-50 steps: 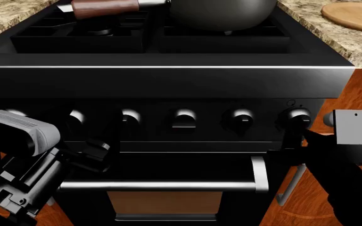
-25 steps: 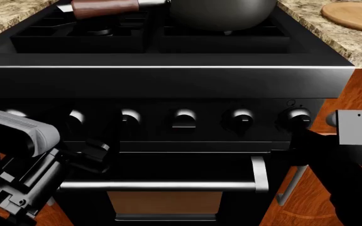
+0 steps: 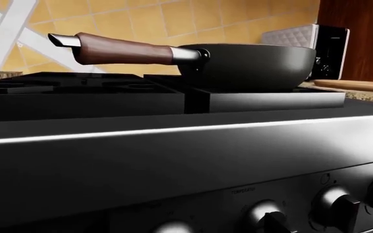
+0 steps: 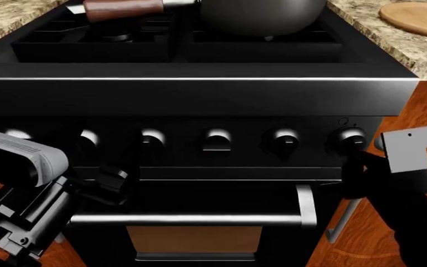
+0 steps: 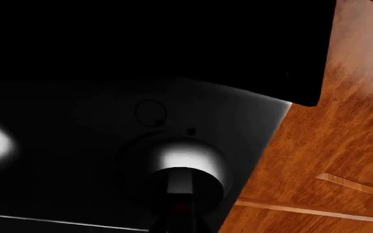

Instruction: Pick the croissant and place it on the pan. Then turn on the stove to warm the croissant.

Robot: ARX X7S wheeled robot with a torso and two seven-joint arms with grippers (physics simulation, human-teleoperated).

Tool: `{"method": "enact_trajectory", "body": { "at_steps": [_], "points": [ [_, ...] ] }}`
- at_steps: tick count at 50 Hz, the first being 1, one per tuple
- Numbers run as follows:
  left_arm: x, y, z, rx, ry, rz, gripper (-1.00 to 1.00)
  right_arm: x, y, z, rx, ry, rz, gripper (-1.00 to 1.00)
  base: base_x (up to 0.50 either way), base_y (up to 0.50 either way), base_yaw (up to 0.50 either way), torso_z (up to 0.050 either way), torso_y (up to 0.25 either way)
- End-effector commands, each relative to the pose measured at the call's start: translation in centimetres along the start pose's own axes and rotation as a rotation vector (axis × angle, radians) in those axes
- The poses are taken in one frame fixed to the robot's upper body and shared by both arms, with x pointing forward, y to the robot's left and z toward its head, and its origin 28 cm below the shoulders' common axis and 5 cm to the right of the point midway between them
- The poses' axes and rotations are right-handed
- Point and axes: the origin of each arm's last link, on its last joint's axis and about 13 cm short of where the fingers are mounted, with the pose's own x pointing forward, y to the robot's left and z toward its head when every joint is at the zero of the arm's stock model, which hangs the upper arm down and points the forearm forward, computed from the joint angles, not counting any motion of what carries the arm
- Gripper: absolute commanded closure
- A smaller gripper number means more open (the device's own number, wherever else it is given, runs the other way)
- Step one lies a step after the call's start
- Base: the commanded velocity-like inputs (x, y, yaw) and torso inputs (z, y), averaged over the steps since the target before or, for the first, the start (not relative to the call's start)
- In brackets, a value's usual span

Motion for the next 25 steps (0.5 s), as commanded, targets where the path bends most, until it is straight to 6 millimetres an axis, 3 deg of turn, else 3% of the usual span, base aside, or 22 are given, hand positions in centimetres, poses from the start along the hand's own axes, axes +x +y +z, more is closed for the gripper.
{"method": "enact_trajectory", "body": {
  "at_steps": [1, 25],
  "points": [
    [-0.04, -0.03, 0.08, -0.001, -0.002, -0.001, -1.0, -0.38, 0.43, 1.92, -0.073, -0.103, 0.082, 1.0, 0.0, 0.0, 0.0, 0.0, 0.011],
    [-0.15, -0.05, 0.1, 0.002, -0.004, 0.002, -1.0, -0.73, 0.61, 2.42, -0.196, -0.132, 0.117, 1.0, 0.0, 0.0, 0.0, 0.001, 0.003]
  ]
}}
